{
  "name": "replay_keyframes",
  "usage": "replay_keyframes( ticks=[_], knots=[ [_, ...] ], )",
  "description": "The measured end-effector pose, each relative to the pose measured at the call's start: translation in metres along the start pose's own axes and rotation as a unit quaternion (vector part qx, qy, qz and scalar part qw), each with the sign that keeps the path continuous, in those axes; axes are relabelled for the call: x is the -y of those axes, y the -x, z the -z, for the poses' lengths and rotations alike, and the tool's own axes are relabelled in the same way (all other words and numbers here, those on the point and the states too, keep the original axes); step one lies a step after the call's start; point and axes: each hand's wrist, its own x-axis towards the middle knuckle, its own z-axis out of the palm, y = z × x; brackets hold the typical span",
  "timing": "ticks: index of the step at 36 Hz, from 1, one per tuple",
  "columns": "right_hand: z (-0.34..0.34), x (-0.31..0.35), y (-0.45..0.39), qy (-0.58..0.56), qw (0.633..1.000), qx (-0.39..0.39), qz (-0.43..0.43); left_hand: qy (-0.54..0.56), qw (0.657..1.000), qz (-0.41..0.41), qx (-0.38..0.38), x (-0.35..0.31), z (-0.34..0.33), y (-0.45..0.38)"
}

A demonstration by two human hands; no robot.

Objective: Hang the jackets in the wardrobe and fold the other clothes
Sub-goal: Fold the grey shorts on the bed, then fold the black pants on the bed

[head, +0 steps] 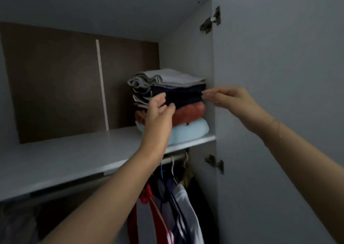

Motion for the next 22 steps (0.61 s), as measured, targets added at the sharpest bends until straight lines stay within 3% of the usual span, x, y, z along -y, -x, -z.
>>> replay_keyframes(
  ticks=[8,15,22],
  knots=[
    [0.053,0.032,0.167,0.058,0.992,-0.054,-0.1,0.099,0.971,0.095,0.197,-0.024,-0.025,0.118],
    [0.121,0.047,0.309,0.082,0.972,-0.116,-0.187,0.125,0.928,0.169,0.308,-0.033,-0.102,0.231],
    [0.196,0.067,0.451,0.108,0.93,-0.248,-0.248,0.158,0.866,0.237,0.412,-0.055,-0.188,0.353]
  ],
)
